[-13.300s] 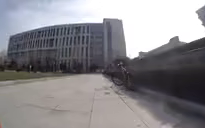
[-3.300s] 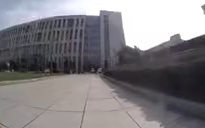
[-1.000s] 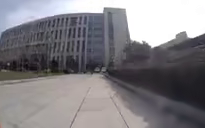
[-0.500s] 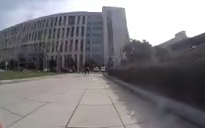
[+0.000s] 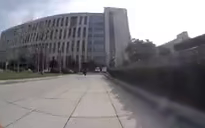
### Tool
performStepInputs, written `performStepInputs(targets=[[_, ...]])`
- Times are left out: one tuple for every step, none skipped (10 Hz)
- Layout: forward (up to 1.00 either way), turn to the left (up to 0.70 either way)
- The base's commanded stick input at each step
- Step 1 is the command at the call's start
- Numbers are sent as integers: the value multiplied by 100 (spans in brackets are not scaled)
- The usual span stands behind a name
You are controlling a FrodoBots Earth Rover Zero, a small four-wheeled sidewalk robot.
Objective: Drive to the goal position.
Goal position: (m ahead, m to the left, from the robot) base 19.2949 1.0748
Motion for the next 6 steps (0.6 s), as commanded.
performStepInputs(targets=[[100, 0], [100, 0], [100, 0], [100, 0], [100, 0], [100, 0]])
